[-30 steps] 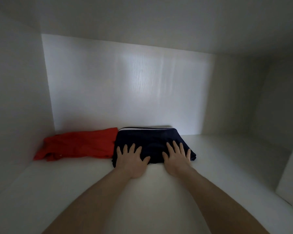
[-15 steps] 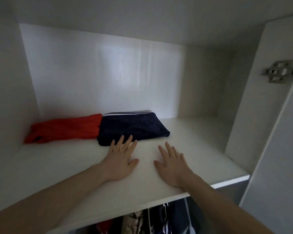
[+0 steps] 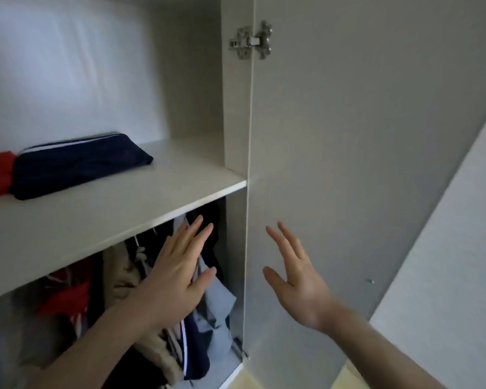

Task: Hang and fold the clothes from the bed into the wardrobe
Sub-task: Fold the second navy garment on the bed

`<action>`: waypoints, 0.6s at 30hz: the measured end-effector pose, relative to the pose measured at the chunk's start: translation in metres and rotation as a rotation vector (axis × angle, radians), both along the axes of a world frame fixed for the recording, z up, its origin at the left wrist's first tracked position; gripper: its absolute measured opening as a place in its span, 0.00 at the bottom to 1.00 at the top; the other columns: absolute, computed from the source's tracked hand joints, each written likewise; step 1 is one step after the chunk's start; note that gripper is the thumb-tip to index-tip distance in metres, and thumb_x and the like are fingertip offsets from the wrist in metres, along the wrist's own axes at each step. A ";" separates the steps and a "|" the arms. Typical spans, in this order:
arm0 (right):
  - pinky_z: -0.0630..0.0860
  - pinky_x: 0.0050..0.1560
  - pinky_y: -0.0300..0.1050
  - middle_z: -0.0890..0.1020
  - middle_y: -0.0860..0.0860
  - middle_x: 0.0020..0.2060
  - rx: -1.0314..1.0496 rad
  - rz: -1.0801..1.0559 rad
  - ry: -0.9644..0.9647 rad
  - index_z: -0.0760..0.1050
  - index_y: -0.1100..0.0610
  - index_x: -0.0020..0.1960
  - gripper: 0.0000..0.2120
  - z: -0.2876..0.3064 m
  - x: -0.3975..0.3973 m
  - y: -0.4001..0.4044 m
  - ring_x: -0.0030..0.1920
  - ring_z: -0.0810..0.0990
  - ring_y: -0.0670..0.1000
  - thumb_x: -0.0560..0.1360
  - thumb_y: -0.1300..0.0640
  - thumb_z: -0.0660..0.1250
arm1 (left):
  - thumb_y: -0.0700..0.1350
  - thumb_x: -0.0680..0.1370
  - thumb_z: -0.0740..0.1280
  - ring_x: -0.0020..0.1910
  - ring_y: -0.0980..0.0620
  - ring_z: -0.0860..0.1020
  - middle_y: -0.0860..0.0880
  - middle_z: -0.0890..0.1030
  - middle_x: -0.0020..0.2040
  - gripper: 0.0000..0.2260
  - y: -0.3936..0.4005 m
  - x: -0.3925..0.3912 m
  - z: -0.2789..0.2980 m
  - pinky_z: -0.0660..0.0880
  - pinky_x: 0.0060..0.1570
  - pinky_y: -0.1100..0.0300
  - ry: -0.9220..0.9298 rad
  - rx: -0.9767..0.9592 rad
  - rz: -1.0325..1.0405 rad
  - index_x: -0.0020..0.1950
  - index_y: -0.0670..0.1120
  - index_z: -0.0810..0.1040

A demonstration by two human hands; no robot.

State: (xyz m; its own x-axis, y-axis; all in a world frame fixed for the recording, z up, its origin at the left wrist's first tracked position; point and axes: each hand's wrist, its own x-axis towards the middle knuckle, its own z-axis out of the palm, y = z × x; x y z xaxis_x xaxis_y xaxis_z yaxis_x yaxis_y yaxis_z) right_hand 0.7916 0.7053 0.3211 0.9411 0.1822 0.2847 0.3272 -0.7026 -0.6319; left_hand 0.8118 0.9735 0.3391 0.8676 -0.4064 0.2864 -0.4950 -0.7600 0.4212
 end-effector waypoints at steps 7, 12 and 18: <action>0.52 0.72 0.30 0.46 0.28 0.79 0.117 -0.401 0.130 0.52 0.34 0.81 0.31 -0.043 -0.184 -0.139 0.76 0.47 0.26 0.85 0.51 0.62 | 0.51 0.84 0.63 0.81 0.64 0.44 0.66 0.52 0.81 0.26 -0.180 -0.089 -0.037 0.49 0.78 0.62 0.064 -0.023 -0.458 0.80 0.59 0.59; 0.60 0.71 0.36 0.46 0.25 0.77 0.215 -0.764 0.173 0.52 0.31 0.79 0.29 -0.071 -0.313 -0.208 0.66 0.47 0.16 0.85 0.48 0.62 | 0.54 0.84 0.63 0.78 0.70 0.42 0.72 0.49 0.78 0.25 -0.302 -0.155 -0.065 0.48 0.77 0.64 0.182 0.051 -0.778 0.79 0.63 0.60; 0.63 0.57 0.20 0.49 0.26 0.77 0.294 -1.179 0.156 0.53 0.30 0.78 0.30 -0.086 -0.466 -0.262 0.70 0.59 0.26 0.83 0.47 0.64 | 0.52 0.84 0.63 0.78 0.70 0.43 0.70 0.51 0.79 0.24 -0.438 -0.246 -0.083 0.49 0.78 0.64 0.191 0.150 -1.144 0.79 0.62 0.62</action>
